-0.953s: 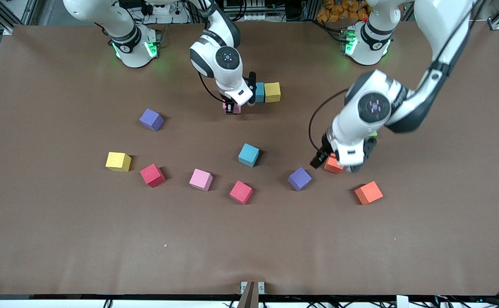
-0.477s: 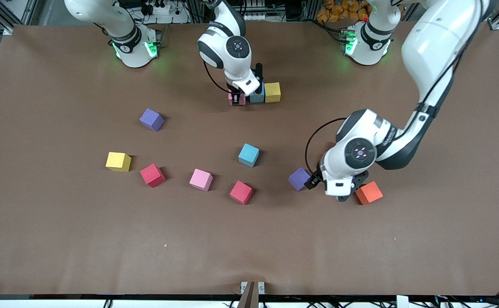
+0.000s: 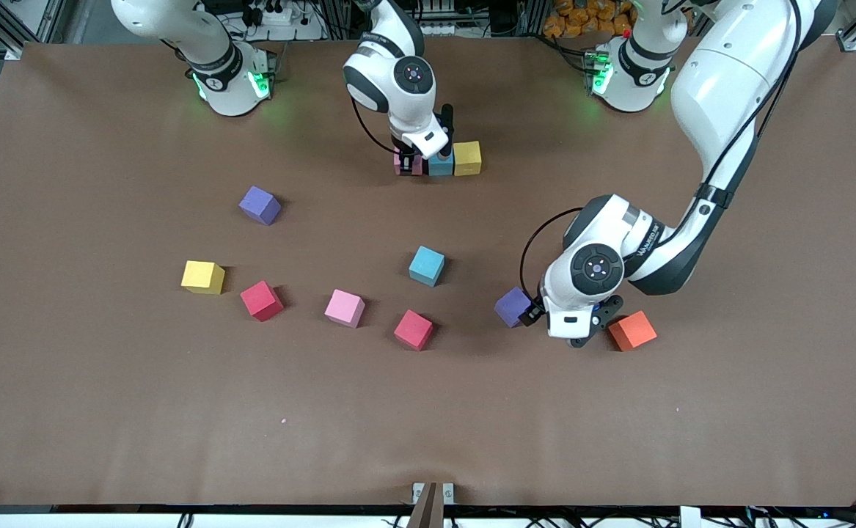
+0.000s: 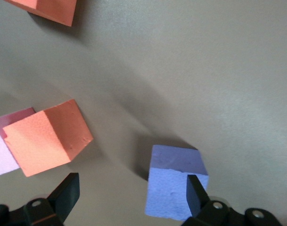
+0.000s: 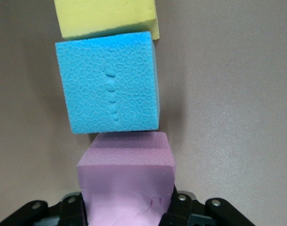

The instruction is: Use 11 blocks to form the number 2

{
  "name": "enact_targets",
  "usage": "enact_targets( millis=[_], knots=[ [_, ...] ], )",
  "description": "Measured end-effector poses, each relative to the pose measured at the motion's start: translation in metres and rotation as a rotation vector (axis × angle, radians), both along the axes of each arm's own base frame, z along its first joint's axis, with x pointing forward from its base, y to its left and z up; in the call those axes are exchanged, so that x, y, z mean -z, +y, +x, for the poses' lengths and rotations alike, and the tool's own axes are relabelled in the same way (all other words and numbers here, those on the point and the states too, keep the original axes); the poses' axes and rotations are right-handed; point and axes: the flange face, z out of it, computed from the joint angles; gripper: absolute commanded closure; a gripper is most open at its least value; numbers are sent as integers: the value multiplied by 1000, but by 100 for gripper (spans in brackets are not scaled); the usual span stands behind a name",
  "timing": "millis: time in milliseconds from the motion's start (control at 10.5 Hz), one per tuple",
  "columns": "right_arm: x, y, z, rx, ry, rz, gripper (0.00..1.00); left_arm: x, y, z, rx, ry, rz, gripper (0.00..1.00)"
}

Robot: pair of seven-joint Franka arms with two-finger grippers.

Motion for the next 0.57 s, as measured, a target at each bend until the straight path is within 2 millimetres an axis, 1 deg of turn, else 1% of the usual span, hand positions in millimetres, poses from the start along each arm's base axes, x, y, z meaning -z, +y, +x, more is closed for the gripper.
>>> enact_targets(
  millis=[286, 381, 572],
  knots=[
    [8, 4, -4, 6, -13, 12, 49, 0, -8, 4, -36, -46, -36, 0],
    [12, 5, -6, 8, -14, 11, 49, 3, -11, 3, -33, -45, -40, 0],
    [13, 5, -6, 9, -14, 10, 48, 10, -19, -1, -21, -37, -43, 0]
  ],
)
